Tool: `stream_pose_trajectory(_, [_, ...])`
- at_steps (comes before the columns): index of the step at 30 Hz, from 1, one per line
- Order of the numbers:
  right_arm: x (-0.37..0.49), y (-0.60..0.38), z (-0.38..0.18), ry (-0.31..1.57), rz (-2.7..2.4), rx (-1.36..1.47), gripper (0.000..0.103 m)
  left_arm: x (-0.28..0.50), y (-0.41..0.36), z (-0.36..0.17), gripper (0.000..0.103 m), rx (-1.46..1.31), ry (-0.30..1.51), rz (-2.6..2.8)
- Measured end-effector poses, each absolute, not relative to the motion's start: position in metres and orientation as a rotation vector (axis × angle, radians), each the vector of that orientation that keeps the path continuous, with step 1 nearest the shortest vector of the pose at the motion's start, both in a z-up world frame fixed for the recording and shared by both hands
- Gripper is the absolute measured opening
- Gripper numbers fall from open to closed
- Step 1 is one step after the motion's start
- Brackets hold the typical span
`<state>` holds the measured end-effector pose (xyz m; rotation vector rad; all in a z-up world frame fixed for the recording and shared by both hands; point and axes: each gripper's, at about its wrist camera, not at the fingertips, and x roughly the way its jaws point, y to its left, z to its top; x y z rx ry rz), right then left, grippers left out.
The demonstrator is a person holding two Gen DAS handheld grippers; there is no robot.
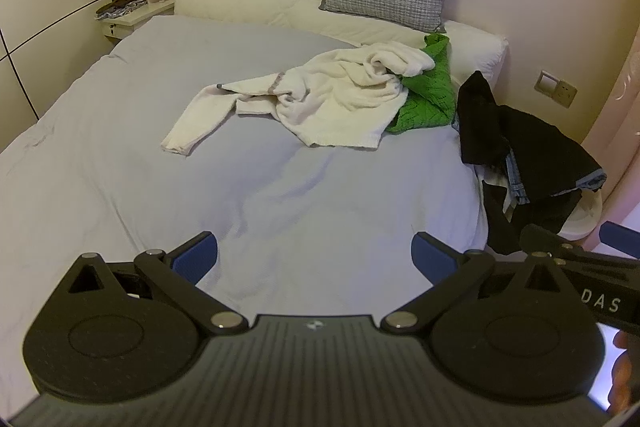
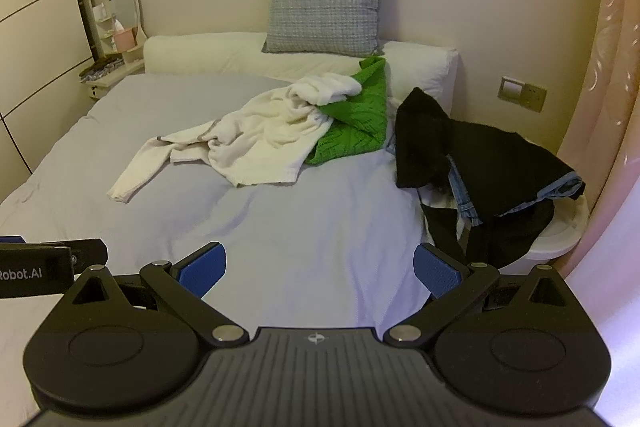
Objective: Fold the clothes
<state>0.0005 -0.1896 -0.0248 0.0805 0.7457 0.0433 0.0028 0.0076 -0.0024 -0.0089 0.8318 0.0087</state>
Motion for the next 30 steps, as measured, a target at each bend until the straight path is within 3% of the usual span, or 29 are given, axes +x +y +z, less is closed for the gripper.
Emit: stream_pose_trajectory(30, [0.022,-0.162,-0.029,0.750,0.015,0.075,0.103,0.026,0.041,-0.014,0.102,-0.006,0.844,-0.021])
